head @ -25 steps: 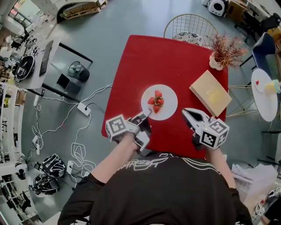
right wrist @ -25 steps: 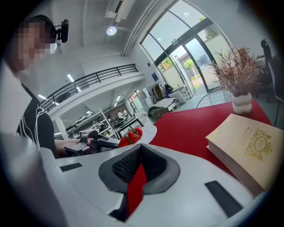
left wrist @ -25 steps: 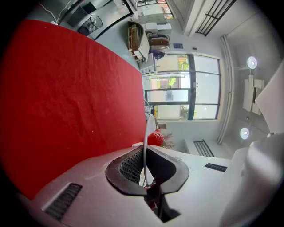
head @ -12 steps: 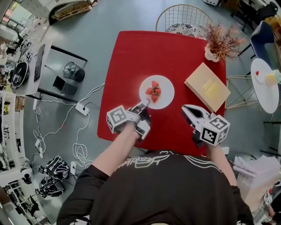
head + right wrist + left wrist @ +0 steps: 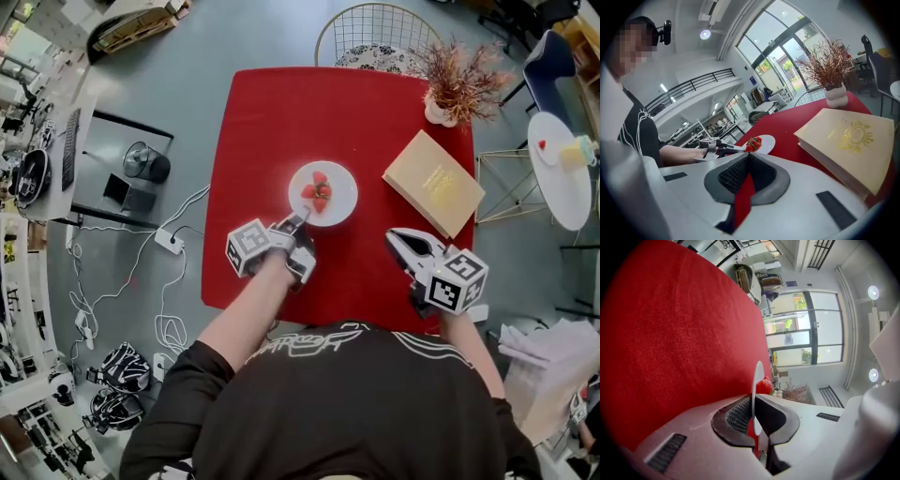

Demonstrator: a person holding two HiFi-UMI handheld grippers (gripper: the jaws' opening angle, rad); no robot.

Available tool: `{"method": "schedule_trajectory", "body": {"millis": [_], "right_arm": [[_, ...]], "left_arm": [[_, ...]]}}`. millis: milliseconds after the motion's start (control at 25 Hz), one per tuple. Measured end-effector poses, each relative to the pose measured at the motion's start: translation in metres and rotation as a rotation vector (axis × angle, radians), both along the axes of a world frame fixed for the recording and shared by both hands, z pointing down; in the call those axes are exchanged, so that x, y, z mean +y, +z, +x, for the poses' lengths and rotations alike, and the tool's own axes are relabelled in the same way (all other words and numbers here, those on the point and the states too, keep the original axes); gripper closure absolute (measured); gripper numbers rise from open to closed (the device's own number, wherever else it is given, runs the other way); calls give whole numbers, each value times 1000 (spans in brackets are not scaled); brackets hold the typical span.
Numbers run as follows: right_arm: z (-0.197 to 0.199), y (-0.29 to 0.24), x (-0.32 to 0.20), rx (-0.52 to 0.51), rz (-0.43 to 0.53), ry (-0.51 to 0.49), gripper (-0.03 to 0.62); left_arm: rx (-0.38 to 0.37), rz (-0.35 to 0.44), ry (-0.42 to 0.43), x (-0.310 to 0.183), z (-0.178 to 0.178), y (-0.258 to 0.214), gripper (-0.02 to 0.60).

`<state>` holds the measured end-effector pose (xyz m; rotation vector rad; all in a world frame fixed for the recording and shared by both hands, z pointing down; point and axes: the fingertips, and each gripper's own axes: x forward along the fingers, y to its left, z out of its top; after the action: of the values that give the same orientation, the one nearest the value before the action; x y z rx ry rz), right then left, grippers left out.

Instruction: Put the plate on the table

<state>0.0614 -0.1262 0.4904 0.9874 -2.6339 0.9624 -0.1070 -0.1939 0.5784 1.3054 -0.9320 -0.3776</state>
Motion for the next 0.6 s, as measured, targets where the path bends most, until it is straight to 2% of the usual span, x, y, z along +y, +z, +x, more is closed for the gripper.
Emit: {"method": "schedule_trajectory", "body": {"millis": [200, 400, 600], "right_arm": [[4, 5, -1, -23, -25, 29, 586], [9, 6, 0, -17, -27, 51, 586], [11, 4, -2, -18, -21, 60, 586]], "left_arm": [[-15, -15, 4, -1, 0, 12, 568], [0, -13, 2, -3, -2, 18, 566], [-26, 30, 19, -5, -5, 16, 565]]}}
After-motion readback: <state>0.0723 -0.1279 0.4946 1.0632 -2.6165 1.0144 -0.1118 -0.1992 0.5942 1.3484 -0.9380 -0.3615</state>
